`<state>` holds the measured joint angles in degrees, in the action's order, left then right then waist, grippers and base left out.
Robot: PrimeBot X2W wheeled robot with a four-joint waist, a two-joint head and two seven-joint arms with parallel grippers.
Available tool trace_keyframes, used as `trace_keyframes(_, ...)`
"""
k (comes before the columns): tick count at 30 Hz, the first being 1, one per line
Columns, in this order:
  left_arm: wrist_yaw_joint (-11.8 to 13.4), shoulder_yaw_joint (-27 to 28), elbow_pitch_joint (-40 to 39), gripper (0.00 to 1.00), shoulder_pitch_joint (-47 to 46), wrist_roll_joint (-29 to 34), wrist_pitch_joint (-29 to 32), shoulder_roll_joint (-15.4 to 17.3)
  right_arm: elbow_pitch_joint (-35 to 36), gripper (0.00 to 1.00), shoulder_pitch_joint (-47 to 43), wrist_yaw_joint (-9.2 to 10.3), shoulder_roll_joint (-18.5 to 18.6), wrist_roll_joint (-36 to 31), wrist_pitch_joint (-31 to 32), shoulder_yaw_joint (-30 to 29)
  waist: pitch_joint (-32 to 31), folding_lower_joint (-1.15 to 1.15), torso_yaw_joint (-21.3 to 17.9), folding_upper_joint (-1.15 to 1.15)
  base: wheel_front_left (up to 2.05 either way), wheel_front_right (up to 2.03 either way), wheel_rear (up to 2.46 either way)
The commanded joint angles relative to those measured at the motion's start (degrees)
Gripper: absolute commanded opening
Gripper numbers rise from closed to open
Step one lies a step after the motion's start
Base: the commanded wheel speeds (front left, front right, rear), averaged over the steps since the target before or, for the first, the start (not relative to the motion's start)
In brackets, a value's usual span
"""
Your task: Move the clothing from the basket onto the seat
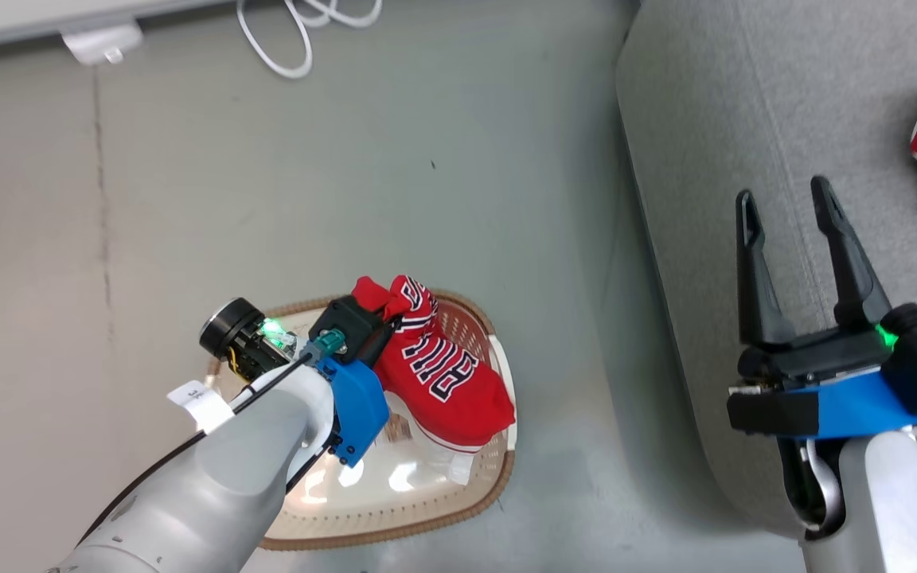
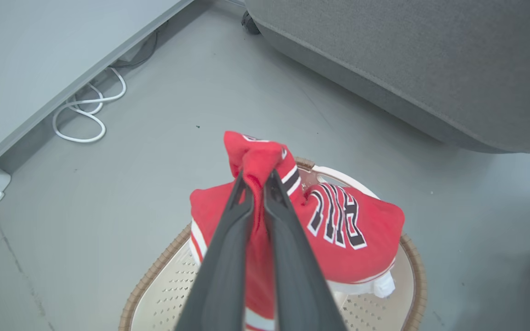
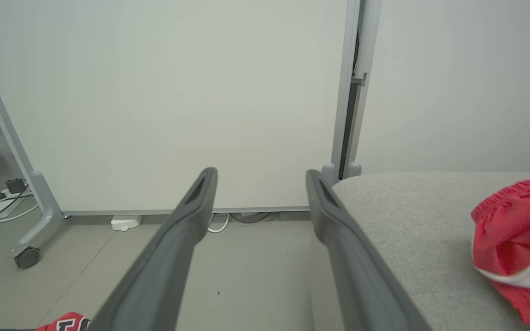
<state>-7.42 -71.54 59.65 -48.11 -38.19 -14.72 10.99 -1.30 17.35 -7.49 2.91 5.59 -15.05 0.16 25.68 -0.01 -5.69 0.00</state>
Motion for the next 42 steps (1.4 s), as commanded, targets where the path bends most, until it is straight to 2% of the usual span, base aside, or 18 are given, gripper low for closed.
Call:
trace_keyframes(1, 0.0, 1.2, -1.0, 0.0, 0.9, -1.3, -0.5, 0.5, -0.6, 1.0, -1.9, -0.01, 0.0, -0.5, -0.2, -0.3, -6.6, 0.01, 2.2, 0.0, 0.0, 0.0, 0.0)
trace_keyframes(4, 0.0, 5.0, -4.2, 0.0, 0.9, -2.2, -0.6, 1.1, -1.1, 1.0, -4.0, -0.01, 0.0, -0.5, -0.2, -0.6, -9.8, 0.01, 2.6, 0.0, 0.0, 0.0, 0.0)
trace_keyframes(8, 1.2, 11.9, -9.8, 0.0, 3.2, -2.4, -0.5, 2.0, -1.9, 1.0, -6.5, -0.02, 0.0, -0.5, -0.2, -0.7, -14.0, 0.01, 3.0, 0.0, 0.0, 0.0, 0.0)
trace_keyframes(14, 2.5, 21.3, -17.9, 0.0, 7.0, -0.5, -0.5, 2.7, -2.6, 1.0, -10.1, -0.01, 0.0, 0.0, -0.2, -0.5, -19.3, 0.01, 2.9, 0.0, 0.0, 0.0, 0.0)
trace_keyframes(18, 2.7, 25.2, -22.4, 0.0, 8.9, 1.1, -0.5, 2.6, -3.0, 1.0, -12.2, -0.01, 0.0, 0.2, -0.2, -0.3, -22.1, 0.01, 3.1, 0.0, 0.0, 0.0, 0.0)
trace_keyframes(27, 2.1, 26.3, -29.1, 0.0, 10.0, 3.3, -0.6, 1.8, -3.1, 1.0, -15.2, -0.02, 0.0, 0.9, -0.2, -0.1, -25.3, 0.01, 4.1, 0.0, 0.0, 0.0, 0.0)
trace_keyframes(42, 3.9, 23.8, -37.0, 0.0, 11.7, 3.6, 2.0, 2.2, -2.5, 1.0, -14.6, -0.02, 0.0, 1.3, -0.2, 1.5, -26.5, 0.01, 6.1, 0.0, 0.0, 0.0, 0.0)
